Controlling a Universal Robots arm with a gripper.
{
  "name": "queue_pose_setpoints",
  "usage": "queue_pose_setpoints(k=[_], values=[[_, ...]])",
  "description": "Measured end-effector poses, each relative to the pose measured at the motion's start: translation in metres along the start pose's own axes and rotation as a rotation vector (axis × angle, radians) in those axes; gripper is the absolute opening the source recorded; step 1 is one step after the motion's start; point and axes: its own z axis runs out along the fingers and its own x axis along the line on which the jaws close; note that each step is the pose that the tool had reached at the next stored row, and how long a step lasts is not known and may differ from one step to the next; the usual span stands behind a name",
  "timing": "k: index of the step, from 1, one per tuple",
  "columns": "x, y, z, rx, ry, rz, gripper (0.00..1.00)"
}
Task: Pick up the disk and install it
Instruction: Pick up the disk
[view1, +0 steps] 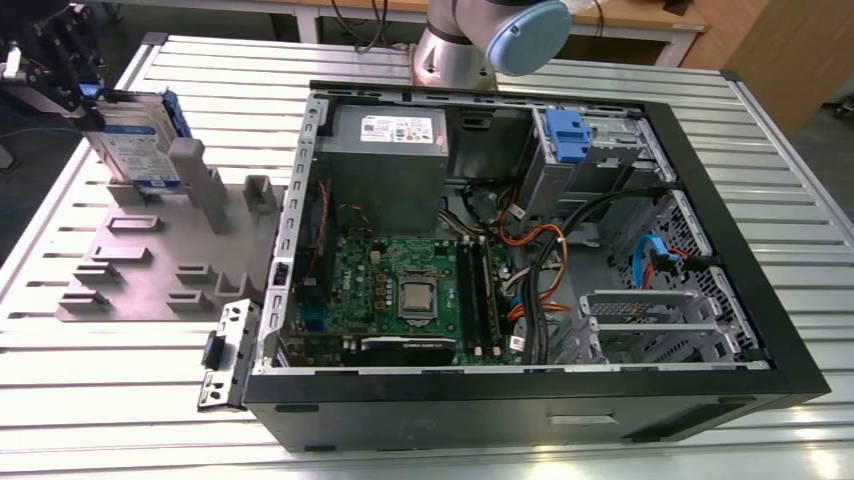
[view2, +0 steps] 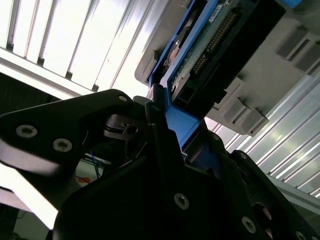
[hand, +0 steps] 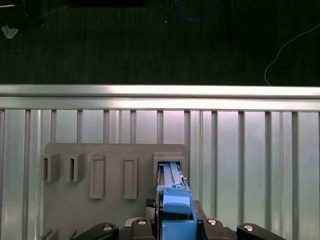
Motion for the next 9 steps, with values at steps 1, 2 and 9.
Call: queue_pose_setpoints(k=[1, 2, 9], values=[[0.0, 0.0, -0.0001, -0.0002, 0.0, 0.0, 0.36], [0.0, 0.0, -0.0001, -0.0002, 0.0, 0.0, 0.36], [0.0, 0.0001, -0.004, -0.0004, 0.0001, 0.0, 0.36]])
